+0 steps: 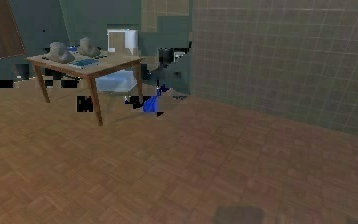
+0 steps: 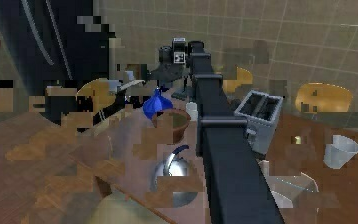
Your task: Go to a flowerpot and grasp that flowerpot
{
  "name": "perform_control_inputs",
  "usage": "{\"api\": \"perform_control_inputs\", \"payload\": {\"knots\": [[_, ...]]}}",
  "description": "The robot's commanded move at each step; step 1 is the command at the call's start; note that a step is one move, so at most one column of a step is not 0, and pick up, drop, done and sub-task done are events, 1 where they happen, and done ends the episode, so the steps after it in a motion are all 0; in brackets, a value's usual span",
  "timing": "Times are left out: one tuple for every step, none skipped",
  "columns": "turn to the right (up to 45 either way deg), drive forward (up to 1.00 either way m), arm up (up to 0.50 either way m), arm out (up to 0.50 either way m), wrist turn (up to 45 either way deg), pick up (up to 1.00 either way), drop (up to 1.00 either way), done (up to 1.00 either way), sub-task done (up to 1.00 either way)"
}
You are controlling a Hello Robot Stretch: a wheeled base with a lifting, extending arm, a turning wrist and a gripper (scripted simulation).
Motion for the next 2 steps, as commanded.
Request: {"api": "perform_control_inputs", "payload": {"knots": [[0.0,0.0,0.0,0.0,39.0,0.0,0.0,0.0,0.0],[0.0,0.0,-0.22,0.0,0.0,0.0,0.0,0.0,0.0]]}}
